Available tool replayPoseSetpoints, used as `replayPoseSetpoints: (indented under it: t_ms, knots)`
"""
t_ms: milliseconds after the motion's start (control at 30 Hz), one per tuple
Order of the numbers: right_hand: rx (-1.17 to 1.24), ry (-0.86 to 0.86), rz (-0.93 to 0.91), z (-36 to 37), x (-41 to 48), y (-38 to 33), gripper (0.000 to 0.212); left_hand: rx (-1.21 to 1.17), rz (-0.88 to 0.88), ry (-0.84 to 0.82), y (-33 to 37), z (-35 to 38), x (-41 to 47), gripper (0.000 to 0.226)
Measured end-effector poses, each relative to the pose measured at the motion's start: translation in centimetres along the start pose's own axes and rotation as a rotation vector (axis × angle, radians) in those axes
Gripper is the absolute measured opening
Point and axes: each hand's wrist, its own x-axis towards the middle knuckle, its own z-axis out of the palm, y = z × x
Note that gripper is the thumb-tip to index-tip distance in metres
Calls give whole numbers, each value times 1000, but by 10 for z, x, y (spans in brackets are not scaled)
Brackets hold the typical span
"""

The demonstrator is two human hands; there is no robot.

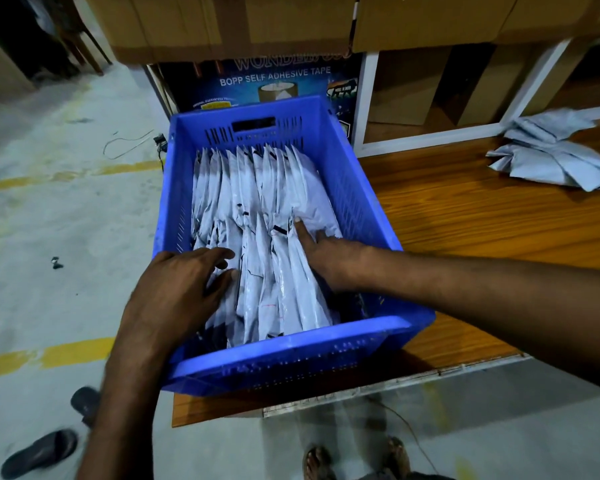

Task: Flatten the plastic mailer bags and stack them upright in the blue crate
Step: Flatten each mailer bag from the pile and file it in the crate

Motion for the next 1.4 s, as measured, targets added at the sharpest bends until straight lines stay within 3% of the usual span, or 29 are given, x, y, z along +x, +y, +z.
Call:
replayPoseSetpoints:
  t_ms: [100,233,400,467,600,667,800,1000,1100,1167,1267,1400]
  knots:
    - [-127,90,-20,7,-19,-11,102,-12,-8,-6,0,0,1,34]
    - [-129,42,-28,16,-14,-17,110,-9,-20,-15,2,-2,0,32]
    - [-119,101,-73,8,-19,-5,116,-7,-33,-25,3,-1,-1,29]
    - [-197,222,-119,-6,-31,3,107,-20,-65,-11,3,-1,-1,28]
    - [-285,585,-187,-42,-70,37,60,-134,-164,40,19,-5,-6,26]
    - [-215,718,-222,-40,-89,65,50,-209,-182,107,50,-5,-6,24]
    - [7,888,-305,3,-113,120,49,-266,-228,231,137,14,6,20]
    - [152,736,-251,75,-133,228,52,-299,-109,497,280,44,46,18]
    - [249,706,-195,98,-144,288,46,-364,-29,550,349,67,73,17]
    - [326,680,-138,108,-148,335,43,-413,-24,510,388,92,96,20]
    - [407,672,-2,117,-142,410,35,-500,-124,324,424,145,132,23]
    - [453,830,244,117,-125,500,32,-492,-85,53,450,223,174,33]
